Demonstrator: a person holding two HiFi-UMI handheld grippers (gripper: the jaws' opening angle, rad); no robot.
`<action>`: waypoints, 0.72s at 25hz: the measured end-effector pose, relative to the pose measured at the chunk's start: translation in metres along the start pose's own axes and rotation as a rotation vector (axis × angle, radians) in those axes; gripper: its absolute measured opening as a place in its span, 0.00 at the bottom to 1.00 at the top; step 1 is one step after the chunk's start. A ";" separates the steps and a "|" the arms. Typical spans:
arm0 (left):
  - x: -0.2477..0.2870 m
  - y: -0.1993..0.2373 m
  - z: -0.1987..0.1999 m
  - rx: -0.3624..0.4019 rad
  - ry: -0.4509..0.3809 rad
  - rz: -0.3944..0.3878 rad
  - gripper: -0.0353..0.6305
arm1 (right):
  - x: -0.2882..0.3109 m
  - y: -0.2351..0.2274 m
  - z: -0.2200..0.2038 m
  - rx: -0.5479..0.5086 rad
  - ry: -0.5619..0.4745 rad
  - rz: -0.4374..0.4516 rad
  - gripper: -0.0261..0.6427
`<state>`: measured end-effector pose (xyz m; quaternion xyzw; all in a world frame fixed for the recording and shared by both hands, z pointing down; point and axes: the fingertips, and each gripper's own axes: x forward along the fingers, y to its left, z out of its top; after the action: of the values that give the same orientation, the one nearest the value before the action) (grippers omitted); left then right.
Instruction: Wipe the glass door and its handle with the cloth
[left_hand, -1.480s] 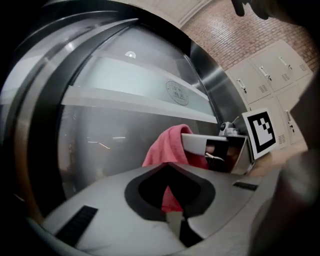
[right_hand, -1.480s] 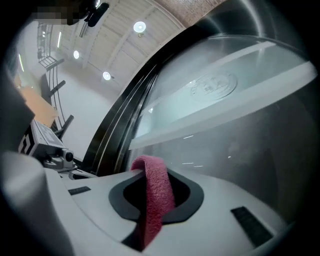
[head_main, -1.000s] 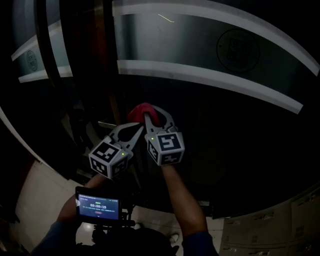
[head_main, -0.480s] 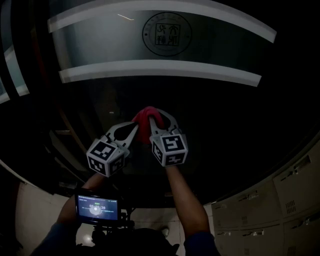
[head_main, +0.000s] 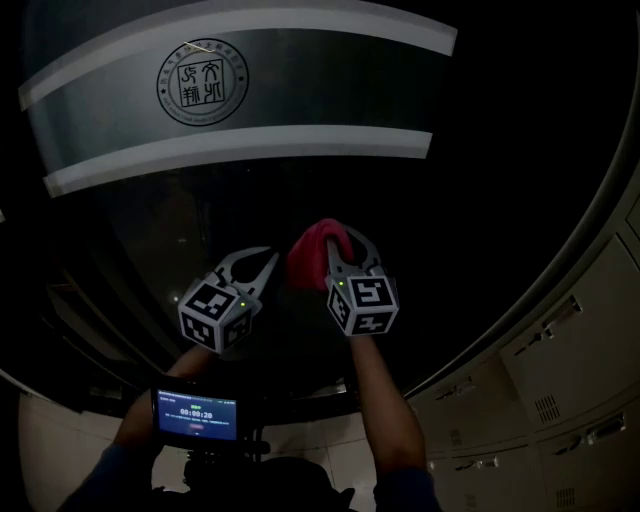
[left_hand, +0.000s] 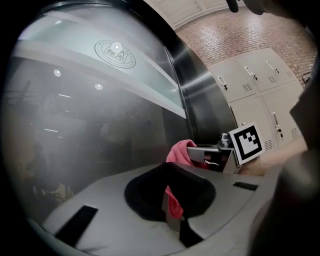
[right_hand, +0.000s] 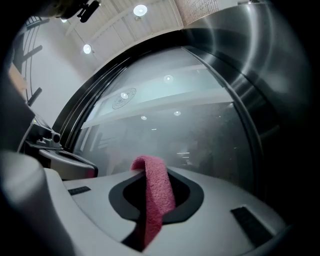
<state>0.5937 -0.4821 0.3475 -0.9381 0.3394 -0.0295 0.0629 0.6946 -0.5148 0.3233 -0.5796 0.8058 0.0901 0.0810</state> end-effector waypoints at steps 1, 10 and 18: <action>0.009 -0.007 0.000 -0.002 -0.001 -0.010 0.07 | -0.005 -0.012 0.000 0.000 0.001 -0.015 0.08; 0.039 -0.038 0.004 -0.008 0.002 -0.049 0.07 | -0.024 -0.052 0.005 -0.007 0.005 -0.055 0.08; -0.007 -0.024 -0.008 -0.025 0.039 -0.020 0.07 | -0.026 0.014 0.007 0.036 -0.019 0.011 0.08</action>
<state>0.6025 -0.4602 0.3585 -0.9414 0.3314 -0.0441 0.0444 0.6901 -0.4850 0.3235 -0.5728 0.8096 0.0817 0.0987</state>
